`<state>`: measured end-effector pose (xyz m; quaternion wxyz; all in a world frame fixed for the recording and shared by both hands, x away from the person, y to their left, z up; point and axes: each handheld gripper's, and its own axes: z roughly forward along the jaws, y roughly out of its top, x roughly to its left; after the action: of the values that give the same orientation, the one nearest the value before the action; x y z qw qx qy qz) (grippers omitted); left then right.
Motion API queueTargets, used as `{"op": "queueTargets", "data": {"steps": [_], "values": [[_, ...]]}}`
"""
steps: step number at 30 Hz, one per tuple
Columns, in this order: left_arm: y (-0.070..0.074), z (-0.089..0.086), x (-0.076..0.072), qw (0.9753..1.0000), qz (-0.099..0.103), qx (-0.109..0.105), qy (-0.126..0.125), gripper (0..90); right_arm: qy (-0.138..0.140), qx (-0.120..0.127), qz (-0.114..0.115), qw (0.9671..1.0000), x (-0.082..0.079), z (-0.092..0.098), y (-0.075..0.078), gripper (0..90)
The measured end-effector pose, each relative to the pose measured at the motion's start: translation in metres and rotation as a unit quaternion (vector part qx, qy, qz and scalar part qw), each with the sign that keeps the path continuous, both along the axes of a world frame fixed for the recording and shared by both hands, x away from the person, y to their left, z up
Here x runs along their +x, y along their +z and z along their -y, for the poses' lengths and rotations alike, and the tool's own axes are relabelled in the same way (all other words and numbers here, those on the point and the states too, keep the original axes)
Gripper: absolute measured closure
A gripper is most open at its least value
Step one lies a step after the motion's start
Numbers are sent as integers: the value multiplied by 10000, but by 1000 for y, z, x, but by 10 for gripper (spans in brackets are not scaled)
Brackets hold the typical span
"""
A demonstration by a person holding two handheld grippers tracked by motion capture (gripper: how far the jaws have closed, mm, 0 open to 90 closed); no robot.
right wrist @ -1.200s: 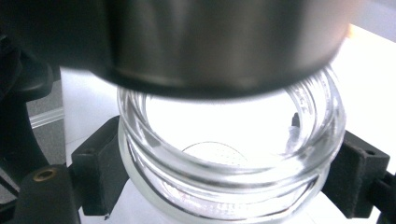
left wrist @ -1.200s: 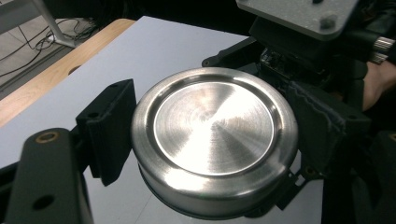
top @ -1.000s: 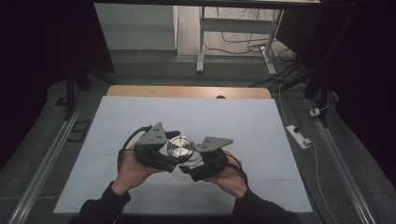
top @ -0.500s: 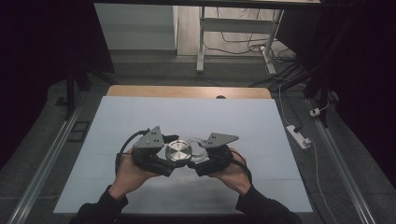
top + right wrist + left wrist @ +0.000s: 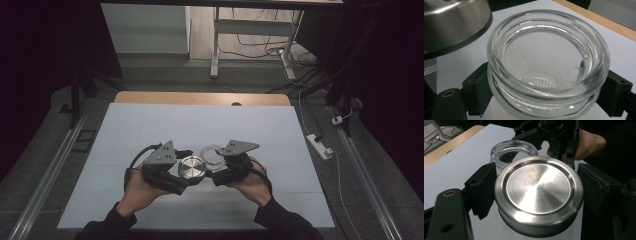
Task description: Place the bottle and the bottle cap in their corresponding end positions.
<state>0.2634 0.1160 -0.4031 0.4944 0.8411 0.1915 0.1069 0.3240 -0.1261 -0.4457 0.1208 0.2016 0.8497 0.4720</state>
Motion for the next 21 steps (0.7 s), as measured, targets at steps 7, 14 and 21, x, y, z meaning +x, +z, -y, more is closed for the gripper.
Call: {"op": "queueTargets", "data": {"steps": [7, 14, 21], "values": [[-4, 1, -3, 10000, 5, -2, -82, 204, -64, -7, -6, 10000, 3, 3, -1, 149], [-10, 3, -7, 9999, 25, 27, -137, 204, -103, 10, -35, 9999, 6, 3, -1, 149], [-18, 5, -10, 9998, -25, -15, -217, 204, -162, 53, -19, 9999, 11, 5, 1, 149]]}}
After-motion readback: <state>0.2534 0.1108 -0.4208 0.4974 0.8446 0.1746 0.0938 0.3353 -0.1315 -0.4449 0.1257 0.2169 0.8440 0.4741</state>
